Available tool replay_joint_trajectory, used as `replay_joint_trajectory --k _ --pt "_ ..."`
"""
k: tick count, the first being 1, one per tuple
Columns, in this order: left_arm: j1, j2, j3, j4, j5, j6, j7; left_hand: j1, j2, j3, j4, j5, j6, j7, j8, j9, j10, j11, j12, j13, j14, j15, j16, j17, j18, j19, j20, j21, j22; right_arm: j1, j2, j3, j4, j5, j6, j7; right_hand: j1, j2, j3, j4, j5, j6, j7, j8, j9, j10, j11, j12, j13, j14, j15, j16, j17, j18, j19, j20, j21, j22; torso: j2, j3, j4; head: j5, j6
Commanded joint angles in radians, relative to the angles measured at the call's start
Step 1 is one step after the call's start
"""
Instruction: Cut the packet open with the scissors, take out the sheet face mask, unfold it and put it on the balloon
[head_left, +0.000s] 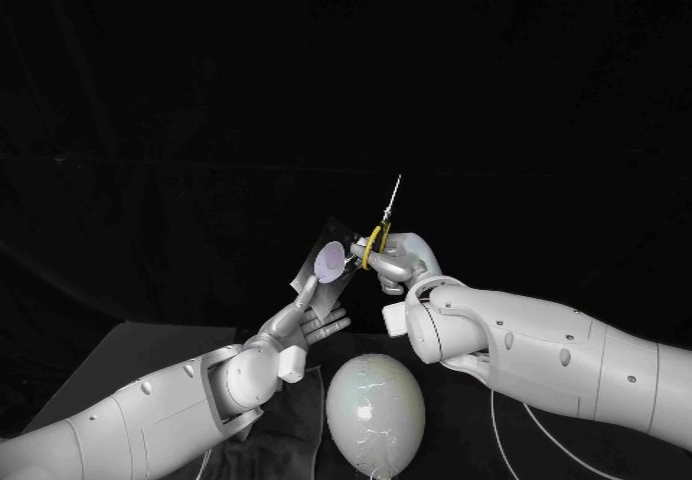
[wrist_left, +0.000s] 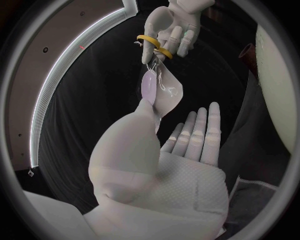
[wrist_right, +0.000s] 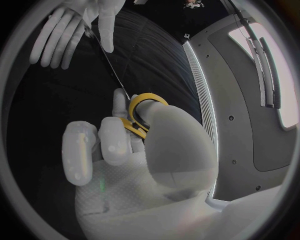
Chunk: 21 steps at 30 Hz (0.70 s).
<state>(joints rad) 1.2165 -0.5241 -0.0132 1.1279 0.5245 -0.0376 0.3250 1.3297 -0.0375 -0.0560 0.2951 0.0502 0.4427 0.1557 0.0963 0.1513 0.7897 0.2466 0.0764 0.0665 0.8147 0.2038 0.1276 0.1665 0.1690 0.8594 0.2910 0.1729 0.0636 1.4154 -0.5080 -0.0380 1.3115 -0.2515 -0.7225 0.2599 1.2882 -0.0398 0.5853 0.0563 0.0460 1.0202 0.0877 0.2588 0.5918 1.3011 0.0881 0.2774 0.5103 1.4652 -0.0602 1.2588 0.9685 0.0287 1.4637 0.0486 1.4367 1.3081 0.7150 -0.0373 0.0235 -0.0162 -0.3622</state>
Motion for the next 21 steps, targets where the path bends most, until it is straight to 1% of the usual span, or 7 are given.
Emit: replay_joint_trajectory --k 1,3,9,13,15,17,21 --pt "-0.005 0.012 0.010 -0.001 0.048 0.090 0.030 0.001 0.011 -0.003 -0.002 -0.002 -0.006 0.141 -0.007 -0.001 -0.005 0.001 0.005 0.001 -0.001 0.000 -0.004 -0.001 0.008 0.007 -0.001 -0.005 0.001 0.000 0.005 0.002 0.003 -0.010 0.005 0.021 0.011 0.021 0.073 -0.068 0.003 0.005 -0.002 0.004 0.002 0.174 -0.087 0.002 0.002 -0.001 -0.006 0.006 0.002 0.006 0.027 -0.005 0.006 0.185 0.001 -0.0008 0.0003 0.000 0.002" --pt "-0.009 0.018 0.020 -0.006 0.051 0.104 0.035 -0.001 0.015 -0.004 -0.002 -0.002 -0.005 0.141 -0.007 -0.001 -0.005 0.001 0.005 0.001 0.000 0.000 -0.005 -0.001 0.007 0.008 -0.001 -0.006 0.001 0.000 0.007 0.002 0.005 -0.010 0.006 0.021 0.011 0.021 0.073 -0.068 0.003 0.005 -0.002 0.004 0.002 0.174 -0.087 0.002 0.002 -0.001 -0.006 0.006 0.002 0.006 0.027 -0.005 0.006 0.185 0.000 -0.0006 0.0000 0.000 0.002" --pt "-0.017 0.026 0.040 -0.022 0.054 0.129 0.039 -0.008 0.020 -0.011 -0.003 -0.002 0.003 0.140 -0.004 0.002 -0.001 0.001 0.009 0.001 0.001 0.000 -0.005 -0.001 0.007 0.007 -0.001 -0.010 0.000 -0.001 0.010 0.003 0.013 -0.015 0.009 0.021 0.011 0.021 0.073 -0.068 0.003 0.005 -0.002 0.004 0.002 0.174 -0.087 0.002 0.002 -0.001 -0.006 0.006 0.002 0.006 0.027 -0.005 0.006 0.185 0.000 -0.0005 -0.0003 0.005 -0.001" --pt "-0.020 0.029 0.046 -0.037 0.055 0.139 0.037 -0.011 0.026 -0.019 -0.004 -0.002 0.018 0.139 0.001 0.008 0.013 -0.002 0.017 0.003 0.004 -0.002 -0.006 -0.001 0.009 0.014 -0.001 -0.011 0.001 -0.002 0.009 0.003 0.019 -0.016 0.010 0.020 0.011 0.021 0.073 -0.068 0.003 0.005 -0.002 0.004 0.002 0.174 -0.087 0.002 0.002 -0.001 -0.006 0.006 0.002 0.006 0.027 -0.005 0.006 0.185 0.000 0.0000 0.0009 0.005 -0.004" --pt "-0.020 0.030 0.048 -0.046 0.058 0.146 0.037 -0.004 0.038 -0.025 -0.006 -0.002 0.066 0.139 0.017 0.024 0.032 -0.006 0.027 0.004 0.021 -0.006 0.001 0.002 0.011 0.020 -0.002 -0.014 0.001 -0.002 0.008 0.003 0.024 -0.017 0.010 0.020 0.010 0.021 0.074 -0.069 0.003 0.005 -0.002 0.004 0.002 0.174 -0.087 0.002 0.002 -0.001 -0.006 0.007 0.002 0.006 0.027 -0.005 0.006 0.186 0.000 0.0001 0.0015 0.004 -0.005" --pt "-0.021 0.031 0.050 -0.052 0.059 0.151 0.039 -0.001 0.043 -0.025 -0.007 -0.002 0.096 0.138 0.026 0.034 0.037 -0.006 0.029 0.004 0.028 -0.007 0.004 0.003 0.012 0.021 -0.002 -0.015 0.001 -0.002 0.006 0.003 0.027 -0.017 0.010 0.019 0.010 0.021 0.074 -0.069 0.003 0.005 -0.002 0.004 0.002 0.174 -0.087 0.002 0.002 -0.001 -0.006 0.007 0.002 0.006 0.027 -0.005 0.006 0.186 0.000 0.0001 0.0015 0.004 -0.006" --pt "-0.021 0.031 0.051 -0.064 0.061 0.159 0.040 0.013 0.054 -0.030 -0.008 -0.002 0.116 0.137 0.036 0.041 0.048 -0.008 0.033 0.003 0.042 -0.010 0.009 0.006 0.013 0.027 -0.003 -0.017 0.002 -0.003 0.003 0.004 0.035 -0.017 0.010 0.017 0.010 0.021 0.074 -0.069 0.003 0.005 -0.002 0.004 0.002 0.174 -0.087 0.002 0.002 -0.001 -0.006 0.007 0.002 0.006 0.027 -0.005 0.006 0.186 0.000 0.0003 0.0011 0.005 -0.005"
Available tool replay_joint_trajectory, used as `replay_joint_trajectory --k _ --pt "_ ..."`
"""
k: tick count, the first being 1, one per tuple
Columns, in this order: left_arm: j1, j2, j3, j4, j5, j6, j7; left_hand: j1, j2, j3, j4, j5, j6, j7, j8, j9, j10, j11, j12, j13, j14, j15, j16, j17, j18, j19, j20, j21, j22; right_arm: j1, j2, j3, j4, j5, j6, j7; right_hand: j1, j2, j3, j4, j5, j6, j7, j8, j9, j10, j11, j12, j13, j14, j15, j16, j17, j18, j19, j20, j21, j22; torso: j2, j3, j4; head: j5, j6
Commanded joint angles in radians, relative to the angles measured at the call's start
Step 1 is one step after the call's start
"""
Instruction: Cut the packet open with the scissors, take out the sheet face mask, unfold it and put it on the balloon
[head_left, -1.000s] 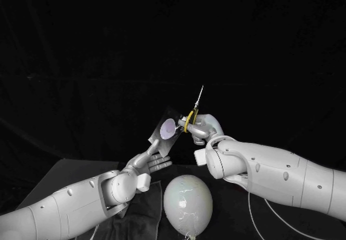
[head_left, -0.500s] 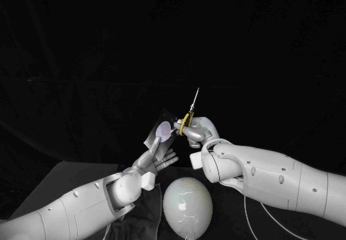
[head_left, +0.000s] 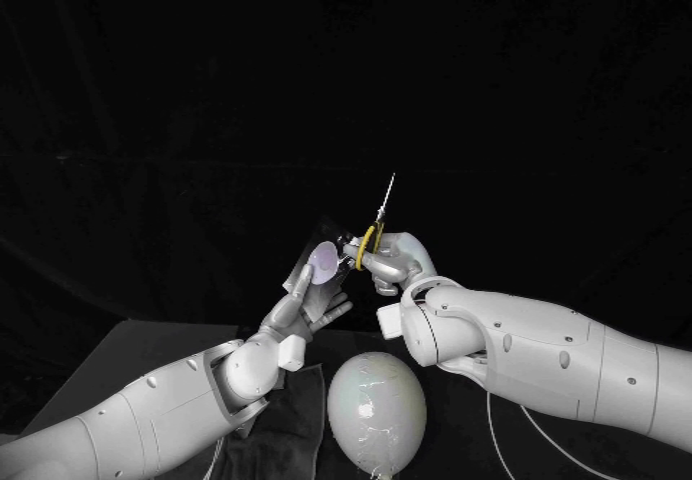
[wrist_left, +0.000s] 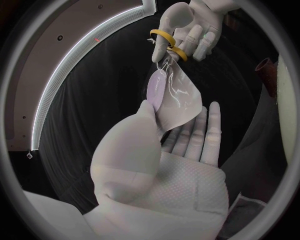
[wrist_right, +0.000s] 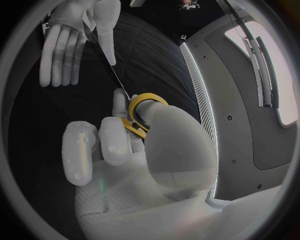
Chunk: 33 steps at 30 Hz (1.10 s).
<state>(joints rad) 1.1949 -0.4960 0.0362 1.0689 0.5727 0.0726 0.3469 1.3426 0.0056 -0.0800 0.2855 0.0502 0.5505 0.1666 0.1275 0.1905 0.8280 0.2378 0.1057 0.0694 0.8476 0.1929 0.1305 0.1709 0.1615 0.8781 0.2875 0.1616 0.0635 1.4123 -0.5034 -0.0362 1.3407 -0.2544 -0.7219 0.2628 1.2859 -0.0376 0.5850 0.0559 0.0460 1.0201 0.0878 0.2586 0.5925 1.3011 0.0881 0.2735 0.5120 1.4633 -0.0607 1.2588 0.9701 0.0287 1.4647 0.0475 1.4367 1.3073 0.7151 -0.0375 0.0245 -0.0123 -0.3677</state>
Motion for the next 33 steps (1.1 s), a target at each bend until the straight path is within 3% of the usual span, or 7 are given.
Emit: replay_joint_trajectory --k 1,8,11,14,20,22,33 --pt "0.000 0.002 0.002 -0.008 0.013 0.051 0.017 0.003 0.013 -0.006 0.000 -0.002 0.011 0.126 0.006 0.003 0.011 0.000 0.004 0.000 0.010 0.000 0.006 0.001 0.021 0.010 0.001 -0.006 0.002 0.000 -0.001 0.002 0.009 -0.014 0.009 0.013 0.013 0.019 0.075 -0.069 0.003 0.005 -0.002 0.004 0.002 0.174 -0.087 0.006 0.001 0.001 -0.006 0.007 0.001 0.006 0.026 -0.004 0.006 0.186 0.000 0.0007 -0.0003 0.002 0.001" --pt "0.000 0.004 0.003 -0.015 0.010 0.075 0.005 0.069 0.030 -0.006 -0.012 -0.002 0.102 0.124 0.046 0.035 0.037 -0.004 0.013 -0.002 0.038 -0.006 0.014 0.005 0.023 0.028 -0.002 -0.011 0.002 0.000 0.003 0.003 0.015 -0.013 0.011 0.010 0.013 0.019 0.075 -0.069 0.003 0.005 -0.002 0.004 0.002 0.174 -0.087 0.006 0.001 0.001 -0.006 0.007 0.001 0.006 0.026 -0.004 0.006 0.186 -0.001 0.0007 0.0006 0.004 0.002" --pt "0.000 0.006 0.003 -0.014 0.004 0.094 -0.006 0.082 0.033 -0.006 -0.015 -0.002 0.110 0.124 0.051 0.038 0.040 -0.005 0.013 -0.002 0.042 -0.007 0.014 0.006 0.024 0.033 -0.002 -0.011 0.003 0.000 0.004 0.003 0.013 -0.013 0.012 0.008 0.013 0.019 0.075 -0.069 0.003 0.005 -0.002 0.004 0.002 0.174 -0.087 0.006 0.001 0.001 -0.006 0.007 0.001 0.006 0.026 -0.004 0.006 0.186 -0.001 0.0002 0.0002 0.003 0.001" --pt "0.001 0.010 0.004 -0.012 -0.010 0.112 -0.017 0.099 0.032 -0.009 -0.018 -0.002 0.120 0.123 0.058 0.042 0.045 -0.006 0.013 -0.003 0.044 -0.007 0.013 0.005 0.024 0.039 -0.003 -0.011 0.002 0.000 0.004 0.003 0.013 -0.006 0.014 0.002 0.012 0.019 0.076 -0.070 0.003 0.004 -0.002 0.004 0.002 0.174 -0.087 0.006 0.001 0.001 -0.006 0.007 0.002 0.006 0.026 -0.004 0.006 0.186 -0.002 -0.0021 0.0020 -0.008 0.006" --pt "0.002 0.012 0.005 -0.014 -0.019 0.116 -0.014 0.124 0.032 -0.015 -0.021 -0.002 0.124 0.122 0.063 0.045 0.048 -0.006 0.009 -0.004 0.036 -0.006 0.006 0.003 0.023 0.041 -0.003 -0.016 0.001 -0.002 0.007 0.002 0.019 -0.002 0.021 -0.007 0.011 0.019 0.077 -0.070 0.003 0.004 -0.002 0.004 0.003 0.174 -0.087 0.006 0.002 0.001 -0.006 0.007 0.002 0.006 0.026 -0.004 0.006 0.187 -0.001 0.0016 0.0010 0.006 0.010" --pt "0.002 0.014 0.006 -0.022 -0.019 0.111 -0.011 0.129 0.033 -0.016 -0.021 -0.002 0.122 0.122 0.064 0.045 0.048 -0.006 0.008 -0.004 0.034 -0.006 0.004 0.002 0.022 0.040 -0.003 -0.018 0.001 -0.004 0.005 0.002 0.024 -0.003 0.022 -0.014 0.011 0.019 0.077 -0.070 0.003 0.004 -0.002 0.004 0.003 0.174 -0.087 0.006 0.002 0.001 -0.006 0.007 0.002 0.006 0.026 -0.004 0.006 0.187 -0.002 0.0006 0.0029 0.004 0.011" --pt "0.003 0.018 0.008 -0.037 -0.016 0.113 -0.001 0.142 0.037 -0.017 -0.023 -0.002 0.124 0.122 0.067 0.046 0.051 -0.006 0.007 -0.004 0.034 -0.006 0.003 0.002 0.023 0.038 -0.002 -0.023 0.001 -0.015 -0.017 0.001 0.059 -0.015 0.035 -0.036 0.010 0.019 0.078 -0.071 0.003 0.004 -0.002 0.004 0.003 0.173 -0.087 0.006 0.003 0.001 -0.005 0.007 0.002 0.006 0.024 -0.004 0.003 0.185 -0.001 -0.0005 -0.0014 0.010 0.008"
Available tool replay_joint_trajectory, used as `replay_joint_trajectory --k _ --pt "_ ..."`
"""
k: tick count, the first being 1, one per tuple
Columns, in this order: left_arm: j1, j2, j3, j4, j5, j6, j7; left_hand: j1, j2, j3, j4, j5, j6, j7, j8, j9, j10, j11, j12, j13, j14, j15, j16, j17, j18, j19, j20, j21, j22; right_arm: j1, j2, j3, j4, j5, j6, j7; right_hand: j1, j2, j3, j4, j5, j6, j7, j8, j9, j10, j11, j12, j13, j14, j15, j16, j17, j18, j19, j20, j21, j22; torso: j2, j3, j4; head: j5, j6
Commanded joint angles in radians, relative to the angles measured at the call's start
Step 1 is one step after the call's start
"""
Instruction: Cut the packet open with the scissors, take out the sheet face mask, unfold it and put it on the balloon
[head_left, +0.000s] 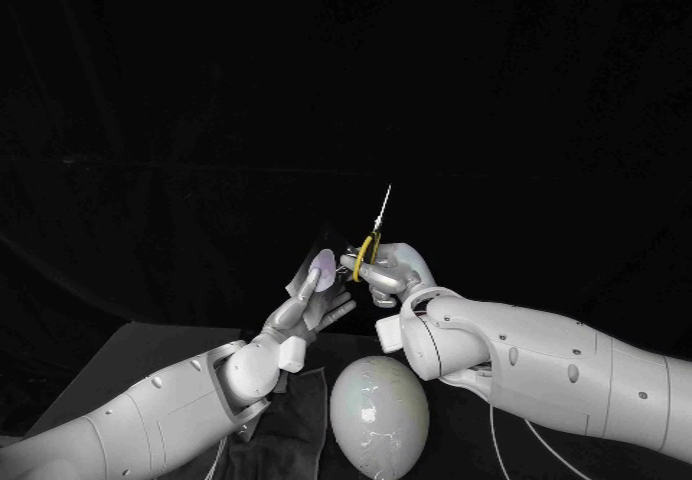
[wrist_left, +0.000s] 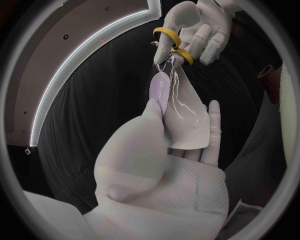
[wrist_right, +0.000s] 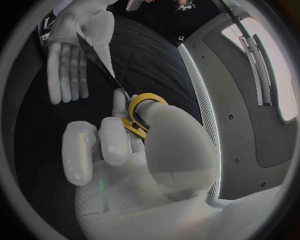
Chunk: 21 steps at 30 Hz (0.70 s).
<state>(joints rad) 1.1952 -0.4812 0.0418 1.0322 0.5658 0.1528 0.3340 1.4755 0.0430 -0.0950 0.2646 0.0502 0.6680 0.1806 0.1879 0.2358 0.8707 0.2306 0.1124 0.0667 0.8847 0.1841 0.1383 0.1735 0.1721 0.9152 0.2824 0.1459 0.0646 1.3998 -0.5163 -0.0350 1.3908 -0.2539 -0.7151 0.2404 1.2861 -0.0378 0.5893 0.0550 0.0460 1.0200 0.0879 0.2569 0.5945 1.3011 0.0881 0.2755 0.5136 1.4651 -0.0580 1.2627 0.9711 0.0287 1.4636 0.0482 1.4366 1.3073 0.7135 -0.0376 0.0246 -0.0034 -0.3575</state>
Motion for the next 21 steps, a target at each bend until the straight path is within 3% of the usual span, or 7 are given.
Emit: replay_joint_trajectory --k 1,8,9,10,12,16,21 --pt "0.002 0.003 0.002 -0.002 -0.009 0.032 0.014 0.009 -0.001 -0.002 -0.002 -0.002 0.007 0.108 0.006 0.001 0.008 0.001 0.000 -0.001 -0.003 0.003 -0.005 -0.001 0.012 0.001 0.003 -0.007 0.000 -0.003 -0.007 0.000 0.012 -0.016 0.029 -0.015 0.010 0.019 0.074 -0.070 0.003 0.004 -0.002 0.005 0.001 0.173 -0.087 0.004 0.001 -0.001 -0.008 0.003 0.001 0.007 0.026 -0.004 0.003 0.185 0.001 -0.0003 -0.0016 0.001 -0.003" --pt "0.002 -0.002 0.003 -0.009 -0.009 0.017 0.035 0.043 0.014 0.001 -0.009 -0.002 0.039 0.098 0.026 0.013 0.029 -0.007 0.004 0.000 0.003 -0.001 -0.006 0.000 0.013 0.009 0.001 -0.009 0.001 -0.007 -0.030 -0.001 0.028 -0.022 0.030 -0.024 0.010 0.019 0.074 -0.071 0.003 0.004 -0.002 0.005 0.001 0.173 -0.087 0.004 0.002 0.000 -0.008 0.004 0.003 0.007 0.025 -0.004 0.003 0.185 0.001 0.0008 0.0000 -0.004 -0.011" --pt "0.003 -0.002 0.003 -0.011 -0.010 0.013 0.041 0.079 0.035 0.020 -0.024 0.000 0.065 0.085 0.043 0.019 0.053 -0.018 0.013 0.003 0.008 -0.007 -0.005 0.000 0.014 0.013 -0.001 -0.009 0.001 -0.008 -0.032 -0.001 0.026 -0.022 0.029 -0.026 0.010 0.019 0.075 -0.071 0.003 0.004 -0.002 0.005 0.001 0.173 -0.087 0.004 0.002 0.000 -0.008 0.004 0.003 0.007 0.025 -0.004 0.003 0.185 0.001 0.0008 0.0001 -0.004 -0.011" --pt "0.003 -0.002 0.003 -0.011 -0.011 0.013 0.043 0.079 0.035 0.020 -0.024 0.000 0.065 0.085 0.043 0.019 0.053 -0.018 0.013 0.003 0.008 -0.007 -0.005 0.000 0.014 0.013 -0.001 -0.009 0.001 -0.008 -0.033 -0.001 0.024 -0.022 0.029 -0.027 0.009 0.019 0.075 -0.071 0.003 0.004 -0.001 0.005 0.001 0.173 -0.087 0.004 0.002 -0.001 -0.008 0.004 0.002 0.007 0.024 -0.004 0.000 0.183 0.001 0.0009 0.0001 -0.003 -0.011" --pt "0.003 0.000 0.003 -0.012 -0.026 0.020 0.043 0.174 0.072 0.074 -0.066 0.000 0.144 0.048 0.086 0.034 0.106 -0.048 0.030 0.005 0.050 -0.031 0.016 0.009 0.016 0.037 -0.015 0.000 0.004 -0.011 -0.031 -0.001 0.016 -0.023 0.028 -0.030 0.009 0.019 0.075 -0.071 0.003 0.004 -0.001 0.005 0.001 0.173 -0.087 0.004 0.002 -0.001 -0.008 0.004 0.002 0.007 0.024 -0.004 0.000 0.183 0.001 0.0008 -0.0001 -0.002 -0.013" --pt "0.003 0.003 0.003 -0.009 -0.067 0.058 0.023 0.222 0.075 0.105 -0.076 -0.001 0.187 0.036 0.102 0.036 0.141 -0.060 0.024 -0.002 0.069 -0.040 0.020 0.013 0.015 0.060 -0.030 0.007 0.005 -0.014 -0.021 -0.003 -0.003 -0.023 0.030 -0.036 0.009 0.020 0.076 -0.071 0.003 0.004 -0.001 0.005 0.002 0.173 -0.087 0.004 0.002 -0.001 -0.008 0.003 0.000 0.008 0.023 -0.004 -0.001 0.182 0.001 0.0013 0.0016 -0.001 -0.015" --pt "0.003 0.009 0.003 -0.005 -0.106 0.107 -0.008 0.238 0.060 0.118 -0.066 -0.001 0.197 0.036 0.098 0.030 0.159 -0.061 0.006 -0.005 0.077 -0.043 0.019 0.013 0.014 0.076 -0.037 0.009 0.004 -0.017 -0.009 -0.004 -0.021 -0.023 0.035 -0.042 0.009 0.020 0.076 -0.071 0.003 0.004 -0.001 0.005 0.002 0.173 -0.087 0.004 0.002 -0.001 -0.008 0.003 0.000 0.008 0.023 -0.004 -0.001 0.182 0.001 0.0000 0.0000 0.002 -0.017"
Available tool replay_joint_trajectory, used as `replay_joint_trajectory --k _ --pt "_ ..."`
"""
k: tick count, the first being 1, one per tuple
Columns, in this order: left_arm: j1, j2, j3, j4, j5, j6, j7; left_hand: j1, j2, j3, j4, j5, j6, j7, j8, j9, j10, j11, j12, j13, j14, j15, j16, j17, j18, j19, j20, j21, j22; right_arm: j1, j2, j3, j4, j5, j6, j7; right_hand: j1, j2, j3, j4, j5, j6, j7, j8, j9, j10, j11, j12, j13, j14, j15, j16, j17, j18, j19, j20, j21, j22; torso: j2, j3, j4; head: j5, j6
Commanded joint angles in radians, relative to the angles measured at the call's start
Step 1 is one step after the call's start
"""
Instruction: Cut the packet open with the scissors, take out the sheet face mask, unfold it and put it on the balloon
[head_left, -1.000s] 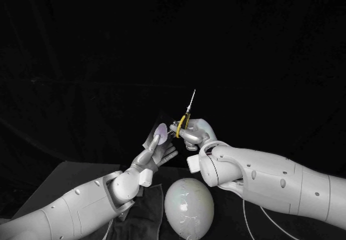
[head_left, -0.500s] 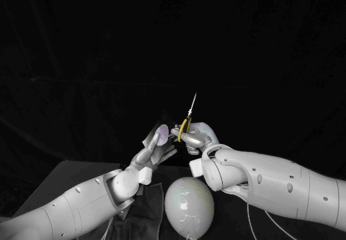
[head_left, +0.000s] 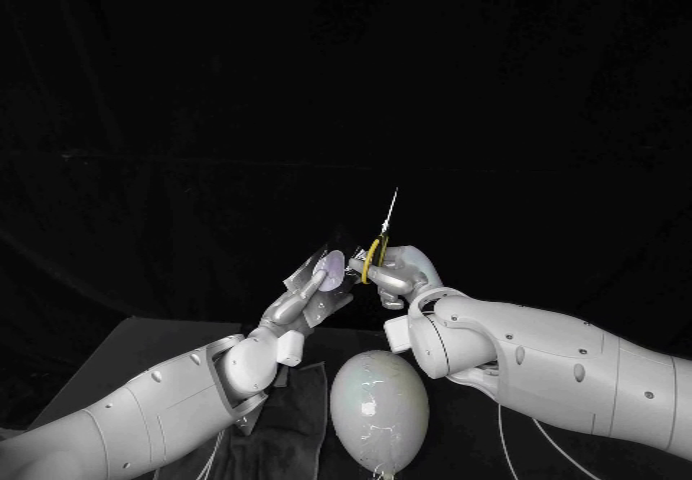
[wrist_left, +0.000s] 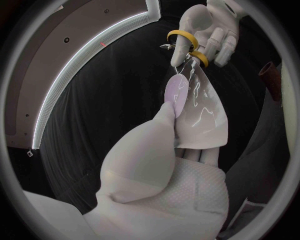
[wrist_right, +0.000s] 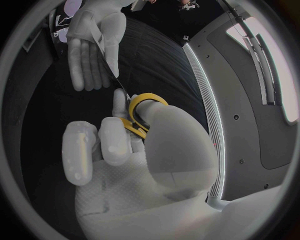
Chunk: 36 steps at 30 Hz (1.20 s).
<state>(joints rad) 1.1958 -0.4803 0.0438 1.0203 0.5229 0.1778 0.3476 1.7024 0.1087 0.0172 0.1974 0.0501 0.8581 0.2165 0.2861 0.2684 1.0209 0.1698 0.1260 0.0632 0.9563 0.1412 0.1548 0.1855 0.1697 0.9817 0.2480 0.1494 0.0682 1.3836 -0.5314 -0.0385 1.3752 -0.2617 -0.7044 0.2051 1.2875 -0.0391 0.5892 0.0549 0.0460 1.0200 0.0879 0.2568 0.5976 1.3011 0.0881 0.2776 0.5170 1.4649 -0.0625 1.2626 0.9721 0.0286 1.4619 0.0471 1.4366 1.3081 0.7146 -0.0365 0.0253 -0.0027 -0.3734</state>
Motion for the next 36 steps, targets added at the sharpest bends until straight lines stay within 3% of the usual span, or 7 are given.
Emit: replay_joint_trajectory --k 1,13,16,17,18,26,36 --pt "0.003 0.009 0.001 0.007 -0.068 0.087 -0.026 0.011 -0.010 0.006 0.004 -0.001 0.007 0.000 -0.002 -0.004 0.010 0.000 -0.011 -0.002 0.005 0.000 0.001 0.001 0.017 0.011 -0.003 0.005 0.000 -0.002 0.008 -0.001 -0.008 -0.017 0.026 -0.009 0.008 0.021 0.076 -0.071 0.003 0.004 -0.001 0.006 -0.001 0.173 -0.087 0.002 -0.001 -0.001 -0.004 0.003 -0.001 0.008 0.025 -0.003 -0.001 0.181 -0.001 -0.0012 -0.0005 0.002 -0.002" --pt "0.003 0.003 0.001 0.002 -0.085 0.076 -0.012 0.014 -0.044 0.014 0.042 -0.002 -0.009 0.015 -0.029 -0.023 0.008 0.012 -0.051 -0.001 0.002 0.007 -0.011 -0.003 0.015 0.007 0.002 -0.009 -0.003 -0.003 0.011 -0.006 -0.027 -0.044 0.065 -0.059 0.006 0.021 0.077 -0.072 0.003 0.003 -0.001 0.005 -0.001 0.172 -0.086 0.002 0.000 -0.001 -0.003 0.003 0.000 0.008 0.023 -0.003 -0.004 0.180 0.000 -0.0005 -0.0010 -0.001 -0.008" --pt "0.003 0.001 0.001 0.000 -0.086 0.069 -0.011 -0.048 -0.114 -0.055 0.084 -0.004 -0.028 0.026 -0.043 -0.030 0.004 0.020 -0.061 0.001 0.005 0.013 -0.011 -0.001 0.015 0.007 0.011 -0.020 -0.004 -0.003 0.010 -0.009 -0.030 -0.052 0.073 -0.069 0.006 0.021 0.077 -0.072 0.003 0.003 -0.001 0.005 -0.001 0.172 -0.086 0.002 0.000 -0.001 -0.003 0.003 0.000 0.008 0.023 -0.003 -0.004 0.180 0.000 -0.0001 -0.0002 0.000 -0.010" --pt "0.003 0.000 0.001 0.000 -0.086 0.068 -0.011 -0.052 -0.116 -0.062 0.087 -0.004 -0.029 0.027 -0.044 -0.030 0.003 0.021 -0.061 0.001 0.005 0.013 -0.011 -0.001 0.015 0.007 0.011 -0.022 -0.005 -0.003 0.009 -0.009 -0.030 -0.053 0.074 -0.071 0.006 0.021 0.077 -0.072 0.003 0.003 -0.001 0.005 -0.001 0.172 -0.086 0.002 0.000 -0.001 -0.003 0.003 0.000 0.008 0.023 -0.003 -0.004 0.180 0.000 -0.0001 -0.0004 0.000 -0.011" --pt "0.003 0.000 0.001 0.000 -0.086 0.067 -0.011 -0.038 -0.087 -0.045 0.086 0.001 -0.031 0.026 -0.047 -0.032 -0.001 0.021 -0.063 0.000 0.004 0.013 -0.012 -0.001 0.015 0.005 0.012 -0.025 -0.005 -0.003 0.008 -0.009 -0.030 -0.055 0.076 -0.073 0.006 0.021 0.077 -0.072 0.003 0.003 -0.001 0.005 -0.001 0.172 -0.086 0.002 0.000 -0.001 -0.003 0.003 0.000 0.008 0.023 -0.003 -0.004 0.180 0.000 -0.0003 -0.0007 0.000 -0.011" --pt "0.003 0.001 0.001 -0.002 -0.093 0.057 -0.023 -0.062 -0.096 -0.066 0.089 -0.001 -0.049 0.039 -0.062 -0.039 -0.022 0.031 -0.065 0.000 0.000 0.019 -0.018 -0.003 0.016 -0.004 0.018 -0.034 -0.004 -0.003 0.004 -0.013 -0.029 -0.065 0.085 -0.081 0.006 0.021 0.077 -0.072 0.003 0.003 -0.001 0.005 -0.001 0.172 -0.086 0.002 0.000 -0.001 -0.003 0.003 0.000 0.008 0.023 -0.003 -0.004 0.180 -0.001 0.0001 -0.0001 0.002 -0.013" --pt "0.004 0.003 0.001 -0.015 -0.128 -0.028 -0.002 0.137 -0.013 0.123 0.003 0.003 0.089 -0.026 -0.001 -0.020 0.132 -0.036 -0.021 0.007 0.134 -0.048 0.038 0.023 0.017 0.097 -0.056 0.023 0.018 -0.003 -0.004 -0.016 -0.028 -0.067 0.094 -0.082 0.004 0.022 0.080 -0.073 0.003 0.003 -0.001 0.005 0.000 0.171 -0.086 0.001 0.001 -0.002 -0.003 0.001 -0.003 0.010 0.020 -0.003 -0.009 0.177 0.000 -0.0002 -0.0005 0.005 -0.013"
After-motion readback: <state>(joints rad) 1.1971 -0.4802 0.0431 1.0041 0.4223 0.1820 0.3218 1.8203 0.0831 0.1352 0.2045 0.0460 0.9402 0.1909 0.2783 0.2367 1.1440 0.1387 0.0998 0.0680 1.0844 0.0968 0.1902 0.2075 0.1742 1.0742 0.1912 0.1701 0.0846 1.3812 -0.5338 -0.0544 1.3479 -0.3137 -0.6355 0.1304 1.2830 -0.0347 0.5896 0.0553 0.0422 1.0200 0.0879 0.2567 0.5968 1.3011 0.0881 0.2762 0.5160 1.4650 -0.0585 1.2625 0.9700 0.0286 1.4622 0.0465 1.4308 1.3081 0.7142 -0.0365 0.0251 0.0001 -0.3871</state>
